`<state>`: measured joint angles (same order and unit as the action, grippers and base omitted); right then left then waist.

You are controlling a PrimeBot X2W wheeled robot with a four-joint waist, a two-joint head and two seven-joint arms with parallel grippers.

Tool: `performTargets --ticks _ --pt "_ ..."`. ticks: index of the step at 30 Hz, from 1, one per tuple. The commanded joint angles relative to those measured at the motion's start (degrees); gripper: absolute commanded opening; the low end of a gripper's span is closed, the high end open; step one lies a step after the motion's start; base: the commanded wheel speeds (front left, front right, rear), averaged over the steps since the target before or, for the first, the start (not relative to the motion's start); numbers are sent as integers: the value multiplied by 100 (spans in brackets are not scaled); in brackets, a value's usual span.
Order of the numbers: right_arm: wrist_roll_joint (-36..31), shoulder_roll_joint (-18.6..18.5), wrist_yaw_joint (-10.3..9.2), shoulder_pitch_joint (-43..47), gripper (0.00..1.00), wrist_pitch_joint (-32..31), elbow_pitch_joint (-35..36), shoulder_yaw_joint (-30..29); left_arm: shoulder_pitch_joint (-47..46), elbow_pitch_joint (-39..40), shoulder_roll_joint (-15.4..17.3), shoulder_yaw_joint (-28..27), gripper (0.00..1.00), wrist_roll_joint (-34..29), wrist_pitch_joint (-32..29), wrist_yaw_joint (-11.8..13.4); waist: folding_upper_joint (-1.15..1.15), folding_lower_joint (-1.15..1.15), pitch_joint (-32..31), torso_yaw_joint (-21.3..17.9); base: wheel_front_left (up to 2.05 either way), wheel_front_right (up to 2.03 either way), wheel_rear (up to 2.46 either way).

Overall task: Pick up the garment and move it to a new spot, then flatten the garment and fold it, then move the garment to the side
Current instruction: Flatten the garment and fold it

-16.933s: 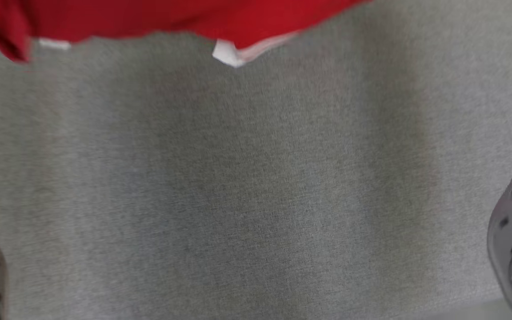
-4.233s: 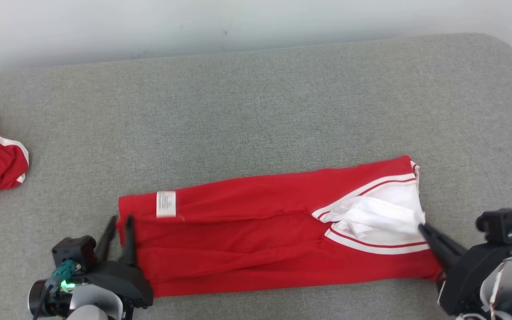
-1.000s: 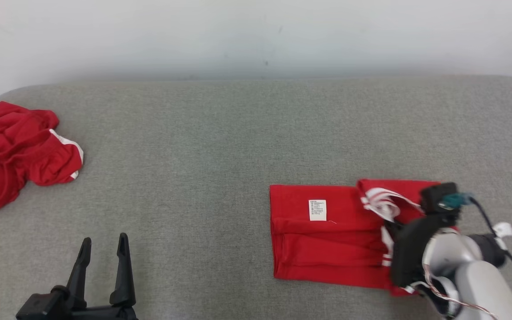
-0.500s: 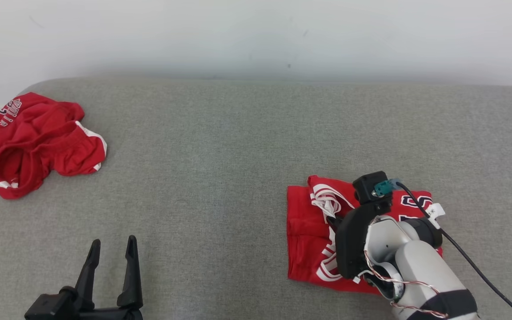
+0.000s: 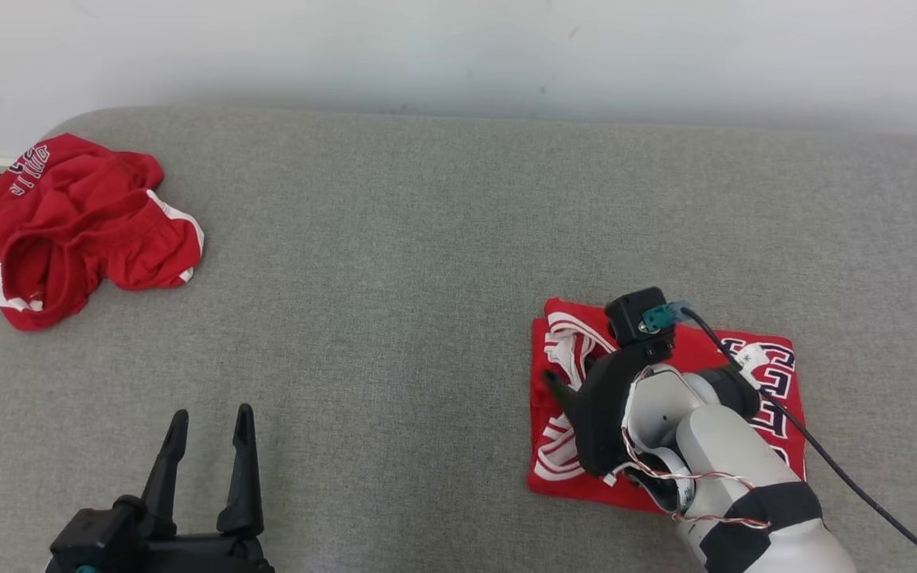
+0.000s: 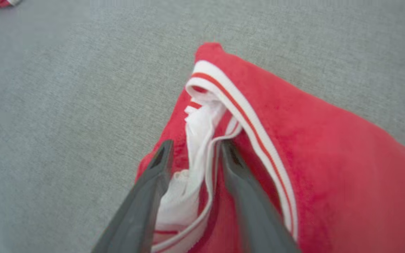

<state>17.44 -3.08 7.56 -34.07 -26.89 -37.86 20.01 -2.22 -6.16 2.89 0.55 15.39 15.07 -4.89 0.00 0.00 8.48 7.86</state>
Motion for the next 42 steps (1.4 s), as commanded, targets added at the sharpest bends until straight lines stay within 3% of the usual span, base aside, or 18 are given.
performTargets --ticks 1,7,11,14,22,30,42 --pt "210 24 -13 -87 100 191 87 20 -63 12 -1 -15 100 30 11 37 0 0 39 15 0 0 0" --pt "1172 10 -13 89 100 1027 632 132 6 27 0 -125 100 -38 11 81 0 0 -50 -134 0 0 0" --pt "1245 -299 -13 401 100 1669 1093 59 87 -17 0 -222 100 -3 12 89 0 0 -178 -281 0 0 0" --pt "947 -728 -13 730 100 2258 1426 -114 182 -25 0 -302 100 77 11 91 0 0 -329 -411 0 0 0" --pt "755 -1083 -13 1650 100 3388 1825 -941 393 51 0 -437 100 31 11 -14 0 0 -609 -764 0 0 0" --pt "574 -1314 -13 2308 100 3719 2003 -1231 547 86 0 -573 100 6 11 -21 0 0 -830 -1077 0 0 0" --pt "441 -1023 -13 2740 100 3998 1799 -1247 660 -183 0 -622 100 -142 11 -89 0 0 -974 -1276 0 0 0"
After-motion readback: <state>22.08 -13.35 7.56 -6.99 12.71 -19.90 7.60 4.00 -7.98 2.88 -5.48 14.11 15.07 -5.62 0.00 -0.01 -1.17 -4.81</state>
